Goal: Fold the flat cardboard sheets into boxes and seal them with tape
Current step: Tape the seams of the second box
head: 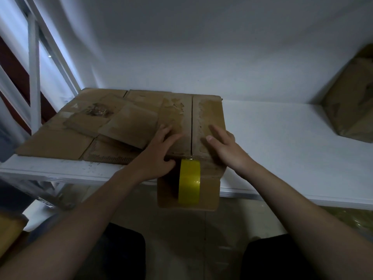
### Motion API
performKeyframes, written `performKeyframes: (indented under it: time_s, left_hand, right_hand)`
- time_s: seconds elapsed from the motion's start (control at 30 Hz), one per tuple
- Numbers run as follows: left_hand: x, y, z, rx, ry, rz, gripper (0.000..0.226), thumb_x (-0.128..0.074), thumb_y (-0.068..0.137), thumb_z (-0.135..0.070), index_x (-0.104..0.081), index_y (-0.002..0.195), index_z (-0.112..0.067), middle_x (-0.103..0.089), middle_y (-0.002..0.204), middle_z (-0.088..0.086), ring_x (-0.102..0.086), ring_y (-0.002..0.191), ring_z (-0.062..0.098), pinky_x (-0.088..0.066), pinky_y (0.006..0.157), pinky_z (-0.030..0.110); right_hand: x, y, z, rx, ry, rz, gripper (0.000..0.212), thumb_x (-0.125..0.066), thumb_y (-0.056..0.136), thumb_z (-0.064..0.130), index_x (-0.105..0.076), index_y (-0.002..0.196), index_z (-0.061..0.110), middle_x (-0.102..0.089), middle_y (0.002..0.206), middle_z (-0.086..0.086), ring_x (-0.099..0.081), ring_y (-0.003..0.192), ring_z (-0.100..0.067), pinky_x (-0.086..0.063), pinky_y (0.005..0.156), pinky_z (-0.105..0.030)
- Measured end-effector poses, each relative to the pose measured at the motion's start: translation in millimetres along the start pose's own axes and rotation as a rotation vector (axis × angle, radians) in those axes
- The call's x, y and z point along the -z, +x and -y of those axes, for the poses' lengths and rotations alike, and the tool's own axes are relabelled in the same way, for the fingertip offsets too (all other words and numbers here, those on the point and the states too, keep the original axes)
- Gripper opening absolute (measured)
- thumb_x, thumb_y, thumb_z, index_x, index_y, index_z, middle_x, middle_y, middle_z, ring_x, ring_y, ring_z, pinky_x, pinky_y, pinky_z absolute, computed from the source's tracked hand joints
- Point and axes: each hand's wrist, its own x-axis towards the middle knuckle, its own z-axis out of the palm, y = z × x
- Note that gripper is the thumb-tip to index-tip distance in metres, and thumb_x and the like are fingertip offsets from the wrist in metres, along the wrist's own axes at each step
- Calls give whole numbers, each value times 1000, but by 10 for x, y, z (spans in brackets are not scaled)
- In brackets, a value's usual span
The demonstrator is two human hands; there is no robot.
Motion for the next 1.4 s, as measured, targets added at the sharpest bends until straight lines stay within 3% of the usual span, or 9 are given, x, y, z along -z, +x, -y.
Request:
performKeyframes:
  time_s: [0.17,0.27,0.4,0.5,0.63,0.77,0.9,1.07,1.4]
  left_hand:
    - [38,-4,-90,-64,119,90,71,-46,96,-12,-31,149,-56,2,167,-17,23,152,15,-1,125,50]
    - [23,7,-174,-52,184,134,54,-38,104,-23,-34,145,-57,-4,164,-27,26,151,16,-4,125,56]
    - [15,34,-194,-37,140,116,39,-39,104,-48,-46,142,-49,-11,153,-39,23,151,13,-9,123,56]
    - [38,43,-158,-18,62,124,42,-47,98,-55,-60,134,-40,-20,152,-37,21,151,11,-4,123,53]
    - [73,58,-196,23,-18,94,27,-59,96,-48,-74,115,-37,-38,153,-27,11,153,13,-4,124,50]
    - [69,42,-255,51,-27,39,20,-63,94,-47,-76,107,-39,-44,151,-26,2,155,15,-10,122,50]
    - [48,-102,-313,62,-2,5,27,-67,92,-44,-73,118,-38,-43,152,-25,-5,154,14,-15,120,44]
    - [-37,-398,-385,70,-13,-2,26,-71,90,-43,-74,116,-39,-47,150,-21,-8,154,12,-18,120,41]
    - [-195,-813,-373,43,9,-6,26,-74,86,-47,-75,112,-43,-46,146,-30,-7,153,5,-19,118,41]
  right_hand:
    - [-5,-26,14,52,-16,34,57,-50,102,50,-24,152,55,-11,163,-1,-32,145,-29,-30,118,-37]
    - [6,-7,-31,61,-128,41,49,-50,100,54,-33,146,59,-12,159,-2,-30,145,-33,-28,122,-41]
    - [-62,22,-107,185,-454,-4,45,-37,103,59,-40,147,54,20,167,1,8,153,-36,-5,126,-50]
    - [-99,29,-42,304,-602,49,48,-24,104,59,-38,149,50,4,169,11,19,154,-21,3,124,-54]
    - [-77,57,24,289,-711,75,56,-28,100,66,-37,152,46,-11,168,15,9,156,-23,-8,123,-57]
    - [-96,31,16,319,-699,61,65,-40,95,67,-36,154,39,-17,168,9,7,156,-27,-13,125,-48]
    - [-91,-107,38,320,-593,92,65,-49,95,63,-26,154,49,-17,168,11,10,156,-24,-16,124,-49]
    - [-182,-363,38,296,-612,110,58,-47,95,66,-34,150,53,-16,167,16,10,156,-21,-24,120,-58]
    - [-392,-866,4,266,-682,63,56,-42,98,66,-39,150,49,-13,168,18,13,155,-18,-30,118,-57]
